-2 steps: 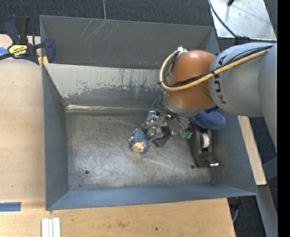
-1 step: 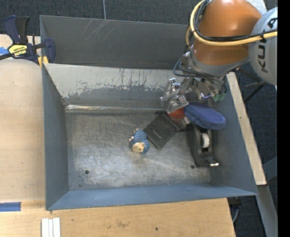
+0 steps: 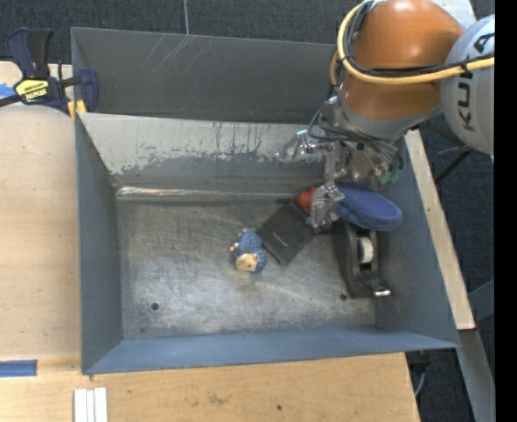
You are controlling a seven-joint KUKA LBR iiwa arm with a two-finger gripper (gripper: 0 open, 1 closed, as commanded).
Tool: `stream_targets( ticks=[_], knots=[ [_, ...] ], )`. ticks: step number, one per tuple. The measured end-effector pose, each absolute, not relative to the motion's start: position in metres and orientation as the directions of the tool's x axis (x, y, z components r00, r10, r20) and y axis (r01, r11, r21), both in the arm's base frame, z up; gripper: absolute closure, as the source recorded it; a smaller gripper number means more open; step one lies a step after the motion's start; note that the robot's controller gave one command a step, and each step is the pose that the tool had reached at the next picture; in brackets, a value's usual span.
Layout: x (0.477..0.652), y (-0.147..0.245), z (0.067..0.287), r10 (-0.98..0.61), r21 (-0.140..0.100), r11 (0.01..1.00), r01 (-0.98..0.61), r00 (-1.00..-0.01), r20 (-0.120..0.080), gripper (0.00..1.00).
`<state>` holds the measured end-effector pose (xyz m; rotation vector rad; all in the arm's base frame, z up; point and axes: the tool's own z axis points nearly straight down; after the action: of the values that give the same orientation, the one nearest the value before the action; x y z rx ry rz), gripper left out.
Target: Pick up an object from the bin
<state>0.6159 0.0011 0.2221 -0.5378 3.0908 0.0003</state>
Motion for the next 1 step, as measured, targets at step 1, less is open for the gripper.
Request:
stream_targets(
  ticks=[1],
  knots=[
    [0.6083, 0.051, 0.0723, -0.558, -0.004, 0.83, -0.558, -0.83, -0.007, 0.0]
  ],
)
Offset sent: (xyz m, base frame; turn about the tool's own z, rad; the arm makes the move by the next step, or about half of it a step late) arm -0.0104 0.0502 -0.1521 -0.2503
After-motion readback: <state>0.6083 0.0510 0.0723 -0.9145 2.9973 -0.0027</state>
